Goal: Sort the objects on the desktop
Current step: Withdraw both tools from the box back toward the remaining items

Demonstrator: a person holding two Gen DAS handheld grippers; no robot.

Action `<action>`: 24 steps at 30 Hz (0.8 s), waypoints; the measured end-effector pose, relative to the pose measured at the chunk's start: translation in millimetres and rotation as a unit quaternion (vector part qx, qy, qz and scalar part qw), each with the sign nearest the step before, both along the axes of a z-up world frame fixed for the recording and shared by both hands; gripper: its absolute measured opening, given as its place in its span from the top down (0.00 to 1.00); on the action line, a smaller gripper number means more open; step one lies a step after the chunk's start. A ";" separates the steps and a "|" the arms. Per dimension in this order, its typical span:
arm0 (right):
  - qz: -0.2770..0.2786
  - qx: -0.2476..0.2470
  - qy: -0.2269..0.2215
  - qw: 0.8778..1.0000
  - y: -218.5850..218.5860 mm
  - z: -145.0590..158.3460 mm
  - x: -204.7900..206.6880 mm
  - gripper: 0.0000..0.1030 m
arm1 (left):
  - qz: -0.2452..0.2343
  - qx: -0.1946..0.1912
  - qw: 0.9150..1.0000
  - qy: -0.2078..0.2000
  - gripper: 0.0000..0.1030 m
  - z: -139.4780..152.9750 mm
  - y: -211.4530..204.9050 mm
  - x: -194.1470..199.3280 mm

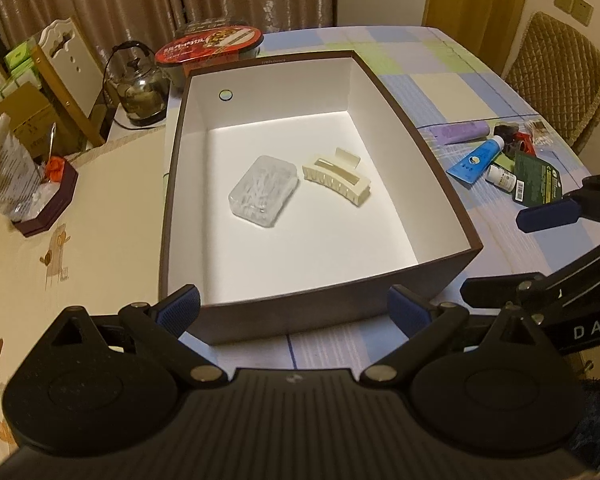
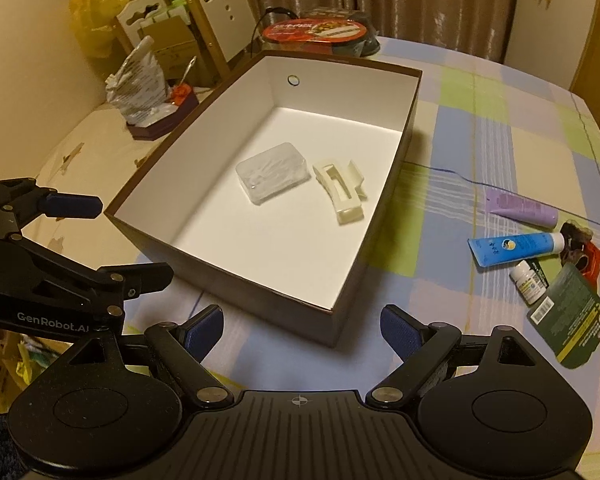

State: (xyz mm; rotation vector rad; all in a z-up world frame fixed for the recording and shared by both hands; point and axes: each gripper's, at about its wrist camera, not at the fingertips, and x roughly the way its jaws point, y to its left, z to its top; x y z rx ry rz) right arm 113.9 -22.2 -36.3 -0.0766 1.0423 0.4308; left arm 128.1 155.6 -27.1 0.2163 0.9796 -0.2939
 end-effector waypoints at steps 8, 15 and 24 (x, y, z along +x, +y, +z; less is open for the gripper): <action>0.022 0.003 -0.002 1.000 -29.8 3.8 2.0 0.14 | 0.028 0.005 1.000 -0.001 0.04 4.5 -25.8 -7.1; 0.031 0.006 -0.004 1.000 -62.1 8.7 2.4 0.14 | 0.036 0.007 0.999 -0.003 0.04 7.9 -59.3 -12.2; -0.007 0.021 -0.006 1.000 -130.4 14.4 1.8 0.14 | 0.021 -0.006 1.000 -0.019 0.04 11.8 -117.1 -15.2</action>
